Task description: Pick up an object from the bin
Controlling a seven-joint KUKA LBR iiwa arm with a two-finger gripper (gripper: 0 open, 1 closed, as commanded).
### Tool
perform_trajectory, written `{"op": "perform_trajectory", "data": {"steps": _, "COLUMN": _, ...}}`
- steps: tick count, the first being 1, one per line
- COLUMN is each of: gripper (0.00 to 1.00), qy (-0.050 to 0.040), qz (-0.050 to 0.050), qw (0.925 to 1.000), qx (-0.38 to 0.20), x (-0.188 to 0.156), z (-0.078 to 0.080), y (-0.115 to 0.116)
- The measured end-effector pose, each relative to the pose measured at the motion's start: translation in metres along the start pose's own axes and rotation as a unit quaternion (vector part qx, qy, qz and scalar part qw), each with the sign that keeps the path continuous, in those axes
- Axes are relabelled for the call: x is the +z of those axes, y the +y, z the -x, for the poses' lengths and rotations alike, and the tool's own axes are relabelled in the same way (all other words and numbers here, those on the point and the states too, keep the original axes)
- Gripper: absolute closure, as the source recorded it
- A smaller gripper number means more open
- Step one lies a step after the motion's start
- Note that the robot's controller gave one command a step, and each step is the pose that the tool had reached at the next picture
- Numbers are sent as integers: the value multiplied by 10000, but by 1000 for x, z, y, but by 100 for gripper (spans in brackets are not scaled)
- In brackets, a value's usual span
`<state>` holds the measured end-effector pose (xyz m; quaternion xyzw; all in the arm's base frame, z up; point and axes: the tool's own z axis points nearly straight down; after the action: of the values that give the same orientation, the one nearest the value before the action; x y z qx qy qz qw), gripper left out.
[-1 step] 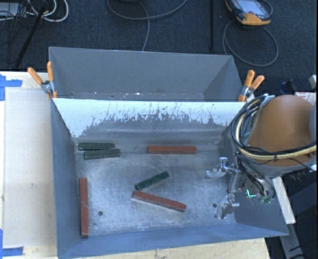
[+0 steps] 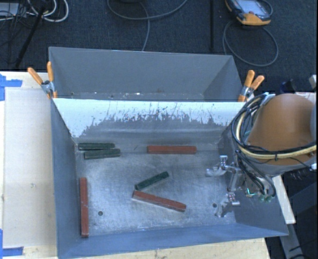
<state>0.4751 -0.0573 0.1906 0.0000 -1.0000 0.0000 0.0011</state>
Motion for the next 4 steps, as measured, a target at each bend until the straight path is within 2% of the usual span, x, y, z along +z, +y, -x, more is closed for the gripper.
{"op": "perform_trajectory", "data": {"steps": 1, "gripper": 0, "qy": -49, "qz": -12, "qw": 9997, "qx": -218, "x": 39, "z": 19, "y": 19}}
{"op": "perform_trajectory", "data": {"steps": 2, "gripper": 0, "qy": -47, "qz": -5, "qw": 9995, "qx": -306, "x": 55, "z": 23, "y": 27}}
{"op": "perform_trajectory", "data": {"steps": 3, "gripper": 0, "qy": 19, "qz": 9, "qw": 9997, "qx": -261, "x": 83, "z": 18, "y": 1}}
{"op": "perform_trajectory", "data": {"steps": 4, "gripper": 0, "qy": 3, "qz": -1, "qw": 9998, "qx": -222, "x": 84, "z": 21, "y": -5}}
